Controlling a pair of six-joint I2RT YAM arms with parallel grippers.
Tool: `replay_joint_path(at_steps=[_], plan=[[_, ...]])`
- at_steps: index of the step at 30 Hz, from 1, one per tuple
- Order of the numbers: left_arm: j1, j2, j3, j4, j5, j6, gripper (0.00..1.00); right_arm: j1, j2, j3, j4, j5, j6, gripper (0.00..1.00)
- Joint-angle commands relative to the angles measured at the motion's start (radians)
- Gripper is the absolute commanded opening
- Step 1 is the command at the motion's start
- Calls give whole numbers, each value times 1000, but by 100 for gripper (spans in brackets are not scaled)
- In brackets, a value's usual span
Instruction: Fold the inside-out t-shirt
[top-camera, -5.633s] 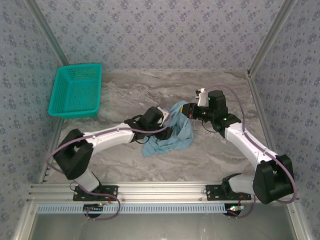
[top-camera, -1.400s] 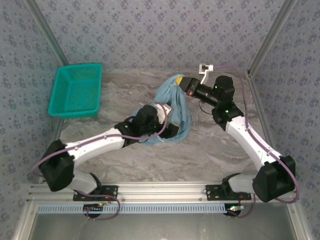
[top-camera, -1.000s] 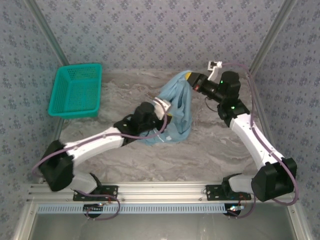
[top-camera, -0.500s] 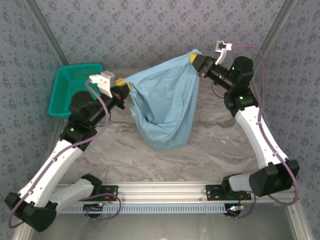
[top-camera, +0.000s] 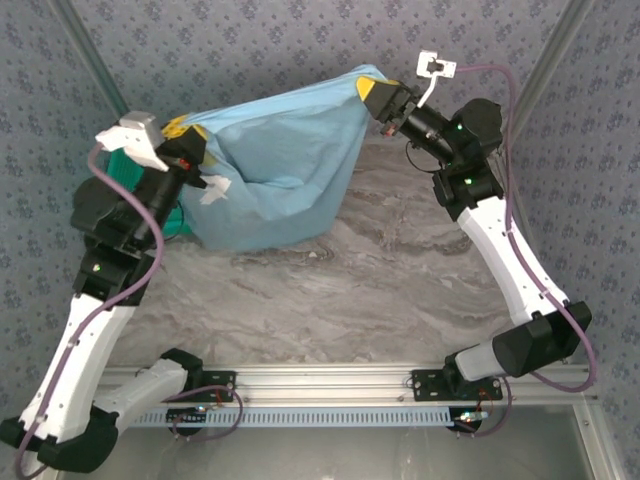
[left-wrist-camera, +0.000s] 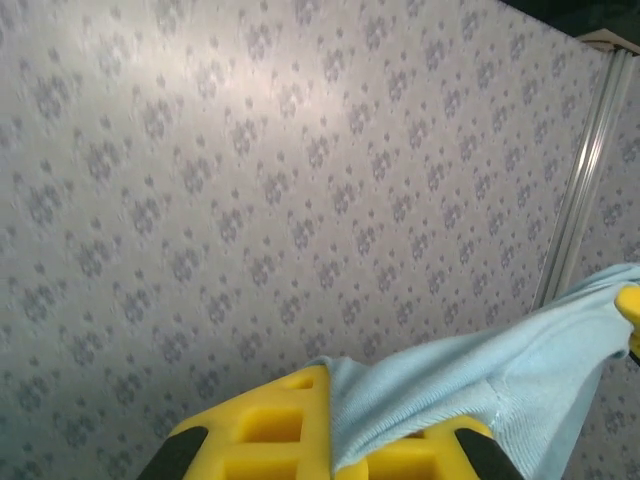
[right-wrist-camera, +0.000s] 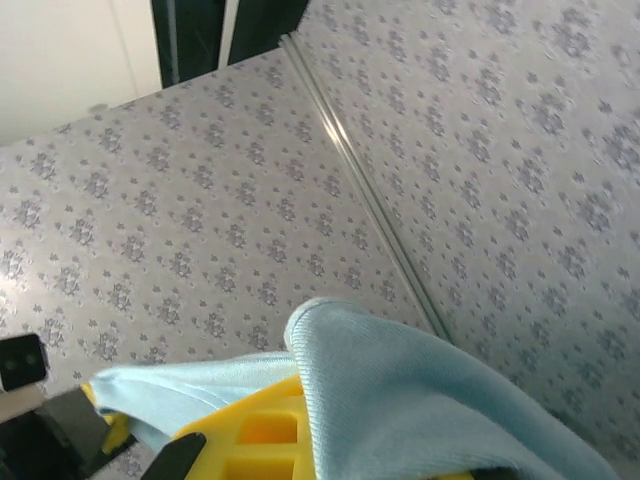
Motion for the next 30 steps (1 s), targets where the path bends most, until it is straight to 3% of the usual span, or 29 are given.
replay_joint_path(at_steps=[1,5,10,13,17,20,23,26,30], plan=[[18,8,137,-19,-80,68,0,12,16,98,-112,86,-101,0],[17,71,187,-109,44,55,0,9,54,153,-247,60,-131,0],[-2,179,199,-153,417,-44,0,-76,42,147,-507,77,-216,0],[-121,266,123,-149,560,-31,0,-145,54,97,-724,164,-309,0],[-243,423,27,-103,671,-71,0,-220,115,-10,-862,289,-390,0],[-274,549,12,-52,732,-149,0,-252,181,-75,-920,369,-432,15],[-271,634,52,-97,727,-145,0,-247,175,-152,-948,474,-479,32],[-256,694,89,-150,729,-119,0,-237,46,-299,-895,546,-502,50],[-230,755,111,-141,766,-142,0,-161,-217,-529,-802,502,-567,58]])
